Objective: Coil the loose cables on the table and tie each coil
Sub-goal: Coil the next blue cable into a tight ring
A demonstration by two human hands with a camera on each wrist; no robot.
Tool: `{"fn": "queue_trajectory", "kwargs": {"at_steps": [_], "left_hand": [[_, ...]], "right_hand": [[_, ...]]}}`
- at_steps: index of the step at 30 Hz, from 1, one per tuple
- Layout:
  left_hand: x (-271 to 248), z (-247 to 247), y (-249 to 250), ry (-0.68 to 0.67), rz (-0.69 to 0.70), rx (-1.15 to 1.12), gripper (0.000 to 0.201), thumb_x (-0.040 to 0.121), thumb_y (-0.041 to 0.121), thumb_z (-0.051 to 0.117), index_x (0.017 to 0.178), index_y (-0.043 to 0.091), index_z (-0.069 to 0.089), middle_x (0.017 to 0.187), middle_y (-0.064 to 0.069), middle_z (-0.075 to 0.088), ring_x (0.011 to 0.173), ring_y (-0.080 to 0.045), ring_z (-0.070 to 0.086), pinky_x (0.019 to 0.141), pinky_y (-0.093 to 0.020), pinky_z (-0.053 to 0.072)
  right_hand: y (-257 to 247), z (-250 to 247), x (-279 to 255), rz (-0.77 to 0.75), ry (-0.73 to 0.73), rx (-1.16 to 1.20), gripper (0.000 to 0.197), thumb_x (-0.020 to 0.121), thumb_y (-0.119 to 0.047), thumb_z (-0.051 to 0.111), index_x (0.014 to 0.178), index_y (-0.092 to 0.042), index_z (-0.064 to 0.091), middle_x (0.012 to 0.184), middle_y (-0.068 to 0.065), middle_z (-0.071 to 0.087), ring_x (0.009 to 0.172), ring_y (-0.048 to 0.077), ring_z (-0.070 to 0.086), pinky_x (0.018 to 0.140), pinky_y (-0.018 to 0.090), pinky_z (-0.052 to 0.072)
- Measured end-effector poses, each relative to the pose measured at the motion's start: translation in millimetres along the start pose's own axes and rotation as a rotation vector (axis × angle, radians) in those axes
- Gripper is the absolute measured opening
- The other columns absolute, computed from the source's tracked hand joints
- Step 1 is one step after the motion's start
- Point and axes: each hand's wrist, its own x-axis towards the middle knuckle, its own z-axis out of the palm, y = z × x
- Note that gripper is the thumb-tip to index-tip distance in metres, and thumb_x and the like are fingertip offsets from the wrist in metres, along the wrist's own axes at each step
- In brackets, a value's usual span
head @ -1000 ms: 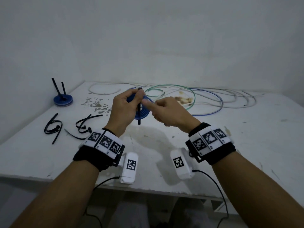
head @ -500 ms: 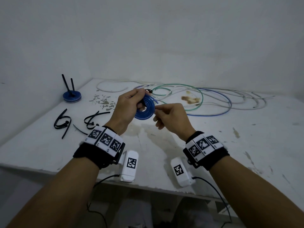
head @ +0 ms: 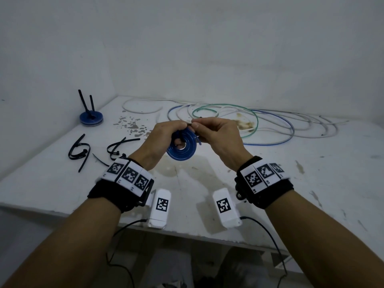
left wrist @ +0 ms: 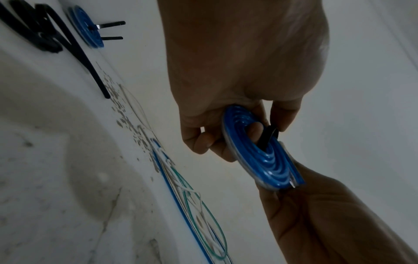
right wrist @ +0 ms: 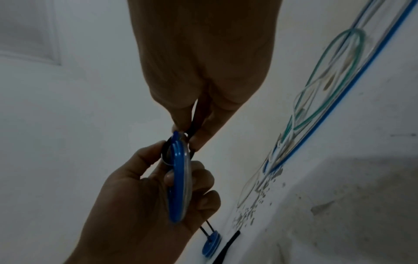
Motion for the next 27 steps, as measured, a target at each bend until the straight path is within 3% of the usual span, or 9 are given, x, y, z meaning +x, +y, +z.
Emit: {"fn": "queue_trajectory", "kwargs": {"at_steps": [3, 5, 9, 11, 13, 17, 21, 24, 27], "left_hand": [[0.1, -0.5, -0.1, -0.022, -0.033, 0.032, 0.044, 0.103, 0.036, 0.047, 0.092, 0.001, 0.071, 0.07, -0.011, 0.053, 0.055, -0.012, 0.041, 0.058, -0.024, 0.04], [-1.2, -1.0, 0.1, -0.032, -0.028, 0.017, 0.037, 0.102, 0.03, 0.05, 0.09, 0.003, 0.071, 0.067, -0.007, 0.051, 0.054, -0.011, 0.038, 0.055, -0.023, 0.038], [-0.3, -7.0, -2.2, -0.019, 0.012, -0.051, 0.027, 0.102, 0.021, 0.05, 0.09, 0.006, 0.069, 0.077, -0.01, 0.052, 0.055, -0.008, 0.039, 0.056, -0.019, 0.039], [-0.1, -7.7, -3.6, -0.016, 0.034, -0.06, 0.025, 0.102, 0.019, 0.05, 0.091, 0.006, 0.068, 0.075, -0.007, 0.054, 0.055, -0.007, 0.039, 0.057, -0.018, 0.039], [-0.9, -6.3, -4.4, -0.018, 0.049, -0.053, 0.024, 0.102, 0.017, 0.049, 0.09, 0.008, 0.069, 0.065, 0.001, 0.054, 0.055, -0.007, 0.039, 0.057, -0.017, 0.04], [-2.3, -4.8, -5.2, -0.034, 0.05, -0.039, 0.025, 0.101, 0.016, 0.049, 0.088, 0.011, 0.069, 0.059, 0.004, 0.051, 0.054, -0.007, 0.039, 0.056, -0.016, 0.04], [-3.7, -2.5, -3.5, -0.042, 0.047, -0.034, 0.024, 0.101, 0.014, 0.049, 0.087, 0.007, 0.067, 0.063, 0.0, 0.05, 0.053, -0.006, 0.038, 0.056, -0.015, 0.039], [-3.6, -2.5, -2.7, -0.04, 0.049, -0.026, 0.023, 0.102, 0.013, 0.048, 0.09, 0.005, 0.066, 0.07, -0.009, 0.045, 0.053, -0.006, 0.038, 0.056, -0.015, 0.038], [-2.9, -3.0, -3.3, -0.027, 0.047, -0.028, 0.023, 0.102, 0.015, 0.049, 0.091, 0.006, 0.067, 0.07, -0.009, 0.045, 0.053, -0.006, 0.038, 0.056, -0.015, 0.039]], "right_hand": [[1.4, -2.7, 0.9, -0.05, -0.031, -0.073, 0.009, 0.088, 0.001, 0.069, 0.096, -0.003, 0.073, 0.086, 0.013, 0.075, 0.075, 0.02, 0.073, 0.069, 0.024, 0.058], [1.9, -3.2, 0.3, -0.085, -0.045, -0.106, 0.014, 0.088, 0.003, 0.068, 0.101, 0.001, 0.072, 0.09, 0.017, 0.074, 0.076, 0.019, 0.073, 0.071, 0.026, 0.058], [2.2, -2.5, -2.7, -0.101, -0.022, -0.038, 0.029, 0.088, 0.007, 0.067, 0.113, -0.006, 0.064, 0.091, 0.007, 0.076, 0.081, 0.017, 0.073, 0.071, 0.025, 0.057], [2.6, -2.1, -2.3, -0.068, 0.029, -0.056, 0.034, 0.088, 0.004, 0.069, 0.118, -0.004, 0.056, 0.09, 0.007, 0.077, 0.079, 0.018, 0.074, 0.069, 0.028, 0.059], [3.5, -1.0, -2.2, -0.043, 0.041, -0.109, 0.026, 0.087, 0.003, 0.07, 0.111, 0.0, 0.059, 0.09, 0.009, 0.077, 0.075, 0.019, 0.073, 0.066, 0.028, 0.06], [6.4, 1.1, -2.4, -0.083, 0.016, -0.221, 0.004, 0.086, -0.005, 0.075, 0.09, -0.006, 0.074, 0.083, 0.009, 0.076, 0.075, 0.028, 0.073, 0.065, 0.03, 0.06], [10.4, 3.5, -0.1, -0.088, 0.032, -0.228, 0.004, 0.085, -0.005, 0.075, 0.085, -0.009, 0.076, 0.082, 0.009, 0.076, 0.075, 0.029, 0.073, 0.07, 0.035, 0.061], [11.7, 2.7, 0.4, -0.081, 0.038, -0.227, 0.004, 0.085, -0.006, 0.076, 0.089, -0.005, 0.077, 0.084, 0.012, 0.076, 0.077, 0.029, 0.074, 0.074, 0.038, 0.062], [11.3, 1.9, 0.3, -0.07, 0.04, -0.238, 0.006, 0.085, -0.007, 0.076, 0.091, -0.004, 0.077, 0.084, 0.012, 0.076, 0.078, 0.028, 0.074, 0.075, 0.04, 0.062]]}}
